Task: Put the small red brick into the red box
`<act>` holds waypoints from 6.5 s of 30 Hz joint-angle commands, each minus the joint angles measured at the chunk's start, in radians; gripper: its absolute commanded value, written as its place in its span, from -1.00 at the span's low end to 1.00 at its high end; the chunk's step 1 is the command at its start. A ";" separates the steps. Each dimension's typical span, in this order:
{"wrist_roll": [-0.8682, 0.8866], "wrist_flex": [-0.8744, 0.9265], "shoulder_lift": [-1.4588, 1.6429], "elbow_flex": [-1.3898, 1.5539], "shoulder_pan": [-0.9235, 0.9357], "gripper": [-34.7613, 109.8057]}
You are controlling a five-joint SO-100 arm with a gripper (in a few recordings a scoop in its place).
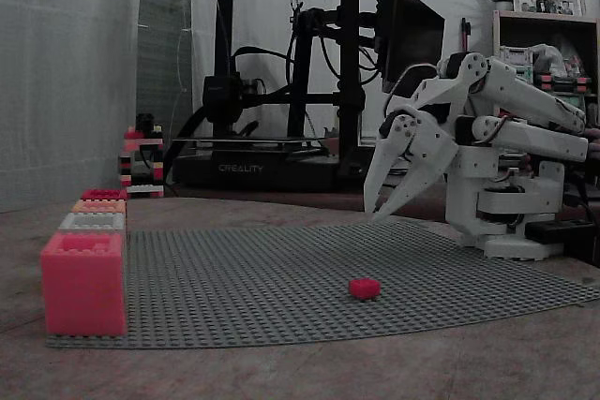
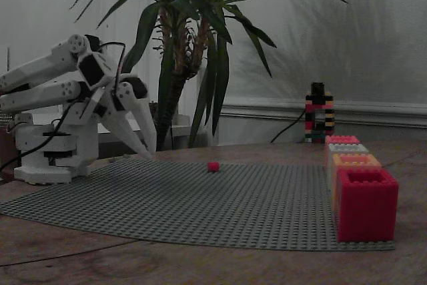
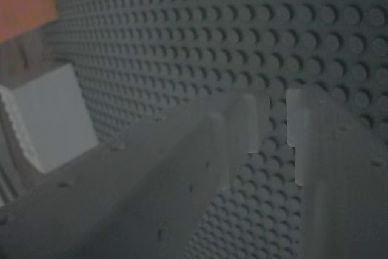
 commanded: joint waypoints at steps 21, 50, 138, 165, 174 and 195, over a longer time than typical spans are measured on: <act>0.184 -0.201 -0.485 -0.344 -0.040 -0.52; 0.034 0.393 -1.712 -1.419 -0.554 -0.13; 0.236 0.038 -1.914 -1.293 -0.669 -0.30; 0.235 0.041 -1.865 -1.397 -0.676 -0.52; 0.245 0.012 -1.852 -1.477 -0.604 -0.52; 0.149 -0.155 -1.838 -1.792 -0.046 -0.52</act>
